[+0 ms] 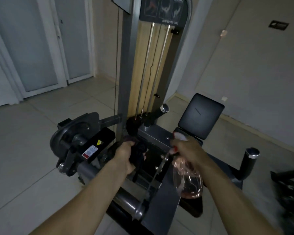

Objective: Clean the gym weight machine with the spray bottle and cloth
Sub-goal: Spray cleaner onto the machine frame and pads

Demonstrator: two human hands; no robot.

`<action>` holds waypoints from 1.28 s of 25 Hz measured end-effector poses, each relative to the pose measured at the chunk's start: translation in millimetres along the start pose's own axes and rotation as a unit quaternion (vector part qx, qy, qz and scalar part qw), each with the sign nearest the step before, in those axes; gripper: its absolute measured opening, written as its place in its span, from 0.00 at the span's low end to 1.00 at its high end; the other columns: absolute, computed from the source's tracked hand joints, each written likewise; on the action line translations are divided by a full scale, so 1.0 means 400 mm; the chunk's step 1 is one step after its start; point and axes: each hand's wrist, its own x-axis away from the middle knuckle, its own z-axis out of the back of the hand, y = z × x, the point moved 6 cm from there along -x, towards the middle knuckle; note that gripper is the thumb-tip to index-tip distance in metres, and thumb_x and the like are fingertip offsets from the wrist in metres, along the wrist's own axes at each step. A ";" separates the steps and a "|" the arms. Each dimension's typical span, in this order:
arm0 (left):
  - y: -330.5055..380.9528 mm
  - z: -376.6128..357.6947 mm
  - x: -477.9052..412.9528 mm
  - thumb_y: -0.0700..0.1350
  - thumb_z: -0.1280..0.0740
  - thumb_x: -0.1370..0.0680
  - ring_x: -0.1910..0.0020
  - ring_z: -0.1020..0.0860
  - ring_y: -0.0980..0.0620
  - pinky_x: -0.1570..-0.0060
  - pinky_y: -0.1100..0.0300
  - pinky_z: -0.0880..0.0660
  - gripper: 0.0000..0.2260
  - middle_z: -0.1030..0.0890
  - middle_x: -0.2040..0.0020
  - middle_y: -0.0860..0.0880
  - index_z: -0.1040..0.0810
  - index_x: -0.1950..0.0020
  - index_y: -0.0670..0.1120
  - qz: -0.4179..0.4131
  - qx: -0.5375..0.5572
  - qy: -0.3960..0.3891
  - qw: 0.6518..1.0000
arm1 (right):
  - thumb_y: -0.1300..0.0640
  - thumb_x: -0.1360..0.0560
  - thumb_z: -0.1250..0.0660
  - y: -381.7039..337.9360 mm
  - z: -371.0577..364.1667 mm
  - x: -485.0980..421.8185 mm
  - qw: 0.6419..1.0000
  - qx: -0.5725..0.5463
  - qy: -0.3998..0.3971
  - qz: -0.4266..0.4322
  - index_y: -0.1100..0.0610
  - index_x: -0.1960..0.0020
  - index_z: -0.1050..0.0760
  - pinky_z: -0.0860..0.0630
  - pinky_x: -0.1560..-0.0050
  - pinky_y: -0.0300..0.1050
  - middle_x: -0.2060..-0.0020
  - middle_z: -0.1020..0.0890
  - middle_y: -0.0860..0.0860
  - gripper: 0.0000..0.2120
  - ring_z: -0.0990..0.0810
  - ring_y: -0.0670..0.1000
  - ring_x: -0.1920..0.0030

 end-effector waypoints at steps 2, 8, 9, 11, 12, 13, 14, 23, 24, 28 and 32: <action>-0.012 -0.009 -0.057 0.44 0.38 0.17 0.51 0.18 0.39 0.52 0.47 0.19 0.11 0.17 0.46 0.36 0.21 0.41 0.40 0.032 -0.023 0.025 0.999 | 0.49 0.24 0.29 -0.041 0.022 0.006 0.992 -0.120 0.025 0.004 0.44 0.35 0.24 0.16 0.52 0.58 0.55 0.12 0.55 0.18 0.15 0.58 0.63; -0.067 -0.050 -0.208 0.40 0.36 0.18 0.50 0.18 0.39 0.59 0.46 0.20 0.09 0.17 0.45 0.38 0.22 0.39 0.40 0.119 -0.109 0.040 0.986 | 0.53 0.15 0.36 -0.114 0.028 0.088 0.952 -0.225 0.193 0.081 0.50 0.49 0.17 0.18 0.58 0.54 0.52 0.13 0.56 0.10 0.16 0.63 0.65; -0.070 -0.061 -0.228 0.40 0.35 0.18 0.50 0.18 0.39 0.58 0.46 0.19 0.08 0.17 0.46 0.39 0.22 0.40 0.40 0.129 -0.114 0.044 0.984 | 0.53 0.15 0.36 -0.117 0.018 0.103 0.947 -0.218 0.220 0.086 0.54 0.48 0.18 0.18 0.58 0.51 0.52 0.13 0.56 0.10 0.14 0.60 0.64; -0.070 -0.103 -0.268 0.40 0.35 0.18 0.52 0.18 0.41 0.58 0.47 0.20 0.07 0.17 0.50 0.40 0.21 0.43 0.40 0.134 -0.103 0.037 0.985 | 0.57 0.16 0.36 -0.122 -0.010 0.134 0.940 -0.209 0.257 0.085 0.57 0.50 0.18 0.19 0.58 0.43 0.55 0.12 0.55 0.09 0.13 0.54 0.63; -0.069 -0.130 -0.283 0.41 0.36 0.18 0.54 0.19 0.42 0.60 0.49 0.21 0.07 0.17 0.51 0.41 0.21 0.44 0.40 0.137 -0.114 0.037 0.983 | 0.59 0.17 0.36 -0.125 -0.026 0.140 0.936 -0.203 0.274 0.083 0.59 0.50 0.17 0.19 0.57 0.41 0.55 0.12 0.56 0.10 0.13 0.53 0.61; -0.068 -0.149 -0.301 0.42 0.37 0.18 0.54 0.19 0.42 0.59 0.49 0.21 0.07 0.18 0.51 0.41 0.21 0.44 0.41 0.145 -0.129 0.040 0.980 | 0.59 0.17 0.36 -0.132 -0.047 0.146 0.933 -0.199 0.287 0.082 0.59 0.51 0.17 0.19 0.56 0.43 0.55 0.12 0.56 0.10 0.13 0.55 0.59; -0.075 -0.168 -0.314 0.43 0.37 0.18 0.51 0.19 0.42 0.54 0.48 0.20 0.09 0.18 0.48 0.41 0.22 0.42 0.41 0.151 -0.133 0.037 0.979 | 0.59 0.17 0.36 -0.138 -0.070 0.148 0.930 -0.202 0.298 0.074 0.58 0.51 0.17 0.18 0.54 0.47 0.55 0.12 0.55 0.10 0.13 0.57 0.58; -0.015 -0.128 -0.400 0.38 0.38 0.17 0.49 0.23 0.44 0.48 0.52 0.23 0.06 0.19 0.43 0.42 0.24 0.53 0.39 0.314 -0.084 0.011 0.946 | 0.59 0.16 0.38 -0.176 -0.180 0.133 0.884 -0.216 0.414 0.018 0.61 0.48 0.19 0.17 0.60 0.57 0.52 0.13 0.56 0.10 0.14 0.64 0.62; -0.008 -0.106 -0.442 0.37 0.38 0.17 0.51 0.21 0.44 0.54 0.50 0.19 0.06 0.19 0.41 0.42 0.22 0.47 0.39 0.308 -0.061 0.008 0.949 | 0.58 0.16 0.37 -0.171 -0.192 0.128 0.880 -0.219 0.421 0.010 0.60 0.49 0.18 0.17 0.59 0.59 0.52 0.13 0.56 0.10 0.14 0.64 0.61; -0.060 -0.090 -0.474 0.38 0.39 0.17 0.58 0.20 0.48 0.61 0.60 0.22 0.07 0.19 0.53 0.44 0.22 0.45 0.39 0.308 -0.067 -0.018 0.949 | 0.58 0.16 0.38 -0.140 -0.253 0.126 0.874 -0.211 0.437 -0.012 0.59 0.48 0.17 0.17 0.50 0.65 0.51 0.13 0.54 0.10 0.14 0.62 0.57; -0.136 -0.175 -0.384 0.39 0.41 0.17 0.51 0.21 0.44 0.51 0.49 0.26 0.09 0.20 0.52 0.40 0.22 0.46 0.38 0.366 -0.115 -0.051 0.922 | 0.60 0.16 0.38 -0.131 -0.291 0.140 0.884 -0.184 0.430 -0.005 0.63 0.48 0.19 0.20 0.43 0.61 0.54 0.14 0.58 0.10 0.15 0.59 0.49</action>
